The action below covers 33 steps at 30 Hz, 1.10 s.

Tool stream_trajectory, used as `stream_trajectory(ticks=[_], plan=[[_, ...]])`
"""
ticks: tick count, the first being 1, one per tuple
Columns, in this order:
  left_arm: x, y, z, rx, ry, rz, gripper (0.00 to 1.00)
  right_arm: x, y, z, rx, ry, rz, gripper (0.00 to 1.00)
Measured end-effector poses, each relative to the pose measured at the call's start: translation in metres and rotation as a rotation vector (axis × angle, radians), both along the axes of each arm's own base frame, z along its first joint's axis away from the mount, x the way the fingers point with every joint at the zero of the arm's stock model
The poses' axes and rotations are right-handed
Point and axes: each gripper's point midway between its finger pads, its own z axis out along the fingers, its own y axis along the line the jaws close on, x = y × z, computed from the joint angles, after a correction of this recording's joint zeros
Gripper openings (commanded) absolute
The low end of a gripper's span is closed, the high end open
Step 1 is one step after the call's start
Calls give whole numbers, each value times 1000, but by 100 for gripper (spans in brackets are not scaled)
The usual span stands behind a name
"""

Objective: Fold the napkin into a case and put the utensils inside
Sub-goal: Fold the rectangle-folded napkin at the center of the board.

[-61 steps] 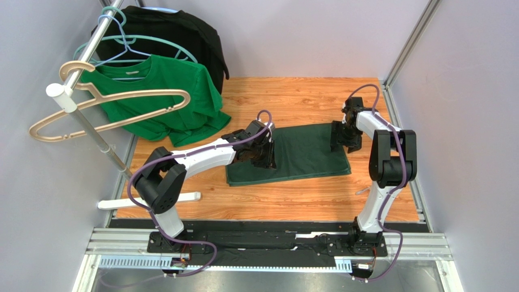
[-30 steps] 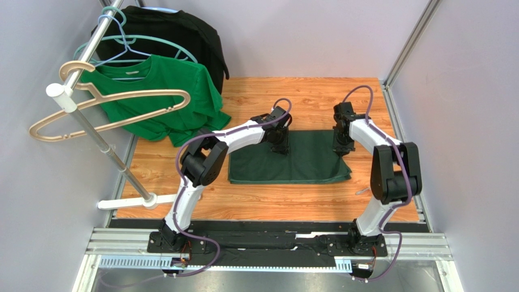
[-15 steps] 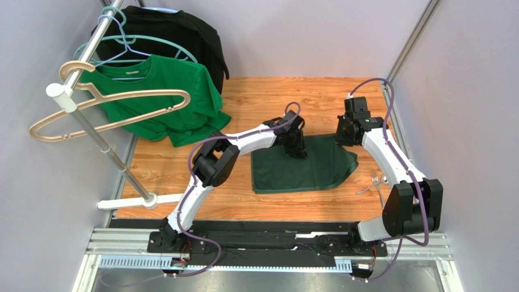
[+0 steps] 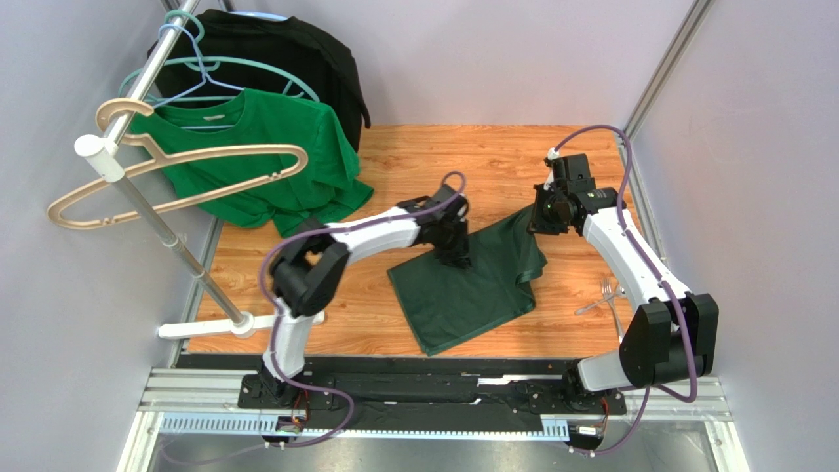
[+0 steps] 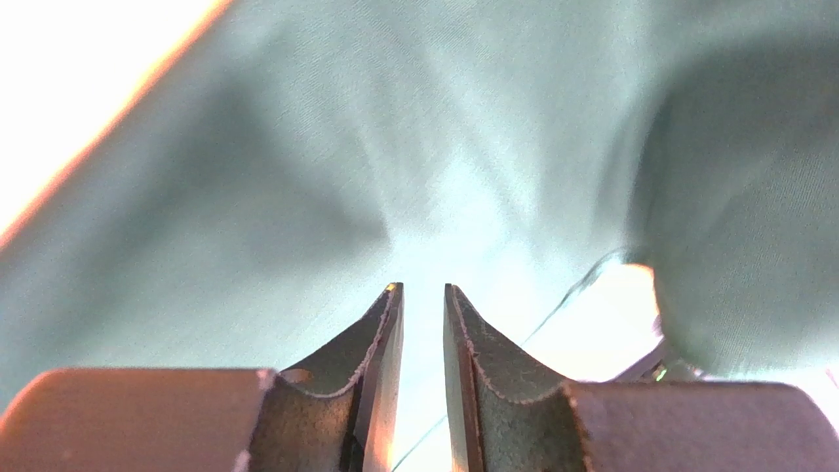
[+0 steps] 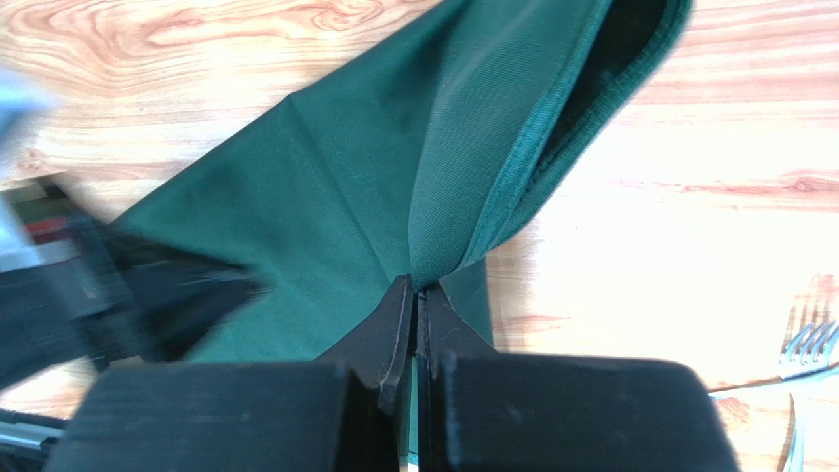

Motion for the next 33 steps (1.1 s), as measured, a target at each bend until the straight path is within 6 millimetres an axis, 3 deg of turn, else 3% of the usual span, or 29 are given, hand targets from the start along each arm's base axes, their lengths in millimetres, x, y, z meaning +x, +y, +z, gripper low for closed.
stream_trajectory(ticks=[4,6,9,13,16,25,27,30,33], plan=[[-12,53,25,30,-46,17,27,-2,6,3,2,-11,24,0],[-23,69,28,43,-61,17,27,-2,7,4,3,-16,29,0],[-44,89,18,93,-49,9,26,-3,8,4,0,-17,37,0],[-54,106,-12,192,-5,8,25,-3,6,4,-11,-18,33,0],[-52,109,-33,253,38,3,25,-4,3,7,-22,-25,24,0],[33,59,-27,245,-73,-25,25,-17,-13,19,-75,-77,-23,0],[43,55,-25,249,-99,-35,26,-20,-15,18,-83,-72,-26,0],[41,62,-26,270,-105,-46,29,-19,-15,17,-85,-68,-27,0],[26,83,-21,298,-110,-46,29,-19,-13,15,-86,-63,-22,0]])
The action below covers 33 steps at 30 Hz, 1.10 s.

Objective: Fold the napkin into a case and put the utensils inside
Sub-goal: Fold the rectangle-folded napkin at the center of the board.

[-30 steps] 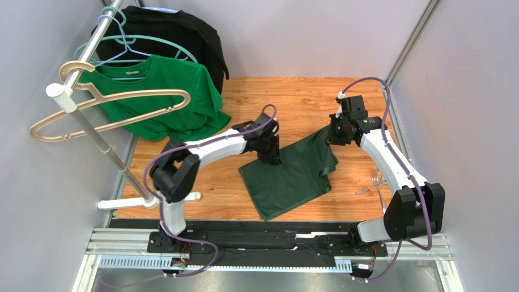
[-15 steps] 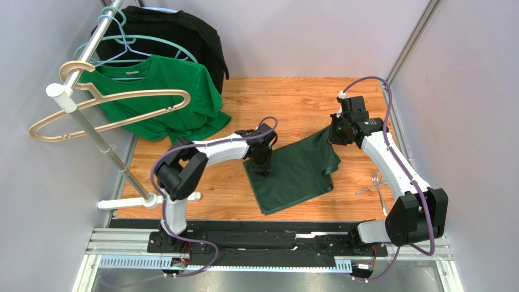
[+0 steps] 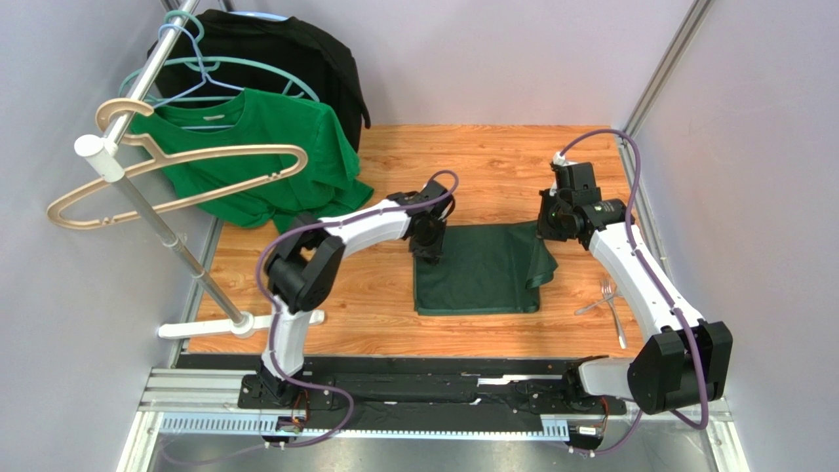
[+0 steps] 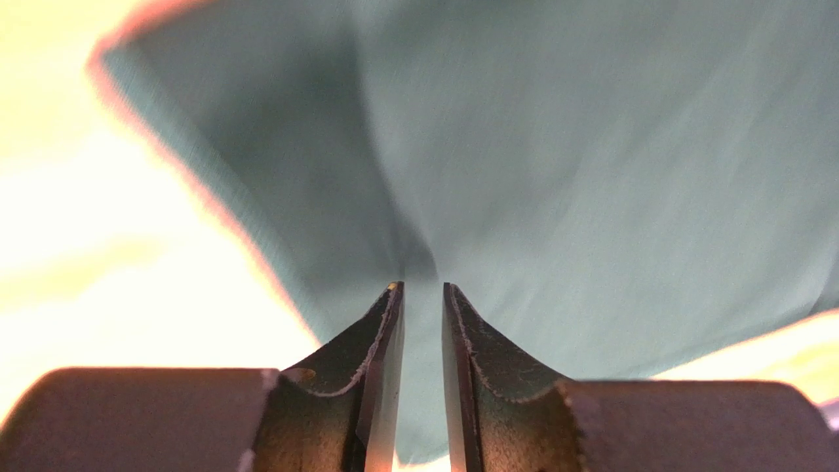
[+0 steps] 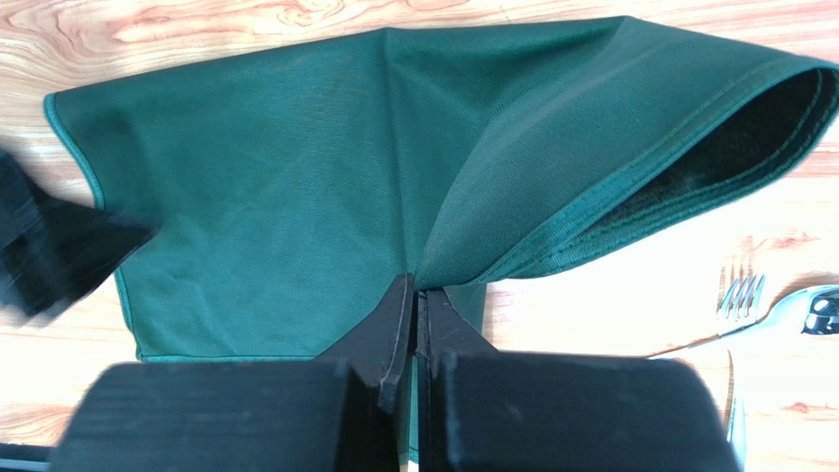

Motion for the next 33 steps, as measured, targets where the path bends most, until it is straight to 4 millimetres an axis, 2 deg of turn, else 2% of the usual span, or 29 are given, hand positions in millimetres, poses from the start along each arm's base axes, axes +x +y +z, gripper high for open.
stream_trajectory(ticks=[3,7,9,12,14,16,20,23,29,33], plan=[[-17,28,16,24,-15,10,27,0,2,-2,-2,7,6,0],[-18,48,31,-1,-53,41,26,0,6,-5,-7,14,18,0],[-18,59,25,-1,-42,61,24,-1,7,-4,-11,13,25,0],[-18,67,5,12,-2,80,23,-2,12,-4,-18,11,42,0],[-18,64,-8,12,20,75,22,-3,17,-3,-20,9,56,0],[-17,57,-9,-13,21,70,22,-3,24,-1,-27,8,77,0],[-14,51,-10,-45,10,72,22,-2,51,6,-19,-4,135,0],[-13,48,-10,-64,4,77,22,3,82,8,14,-2,177,0],[-13,43,-10,-104,-1,91,22,5,141,-16,68,60,238,0],[-13,41,-9,-121,-7,105,21,1,169,-29,109,99,271,0]])
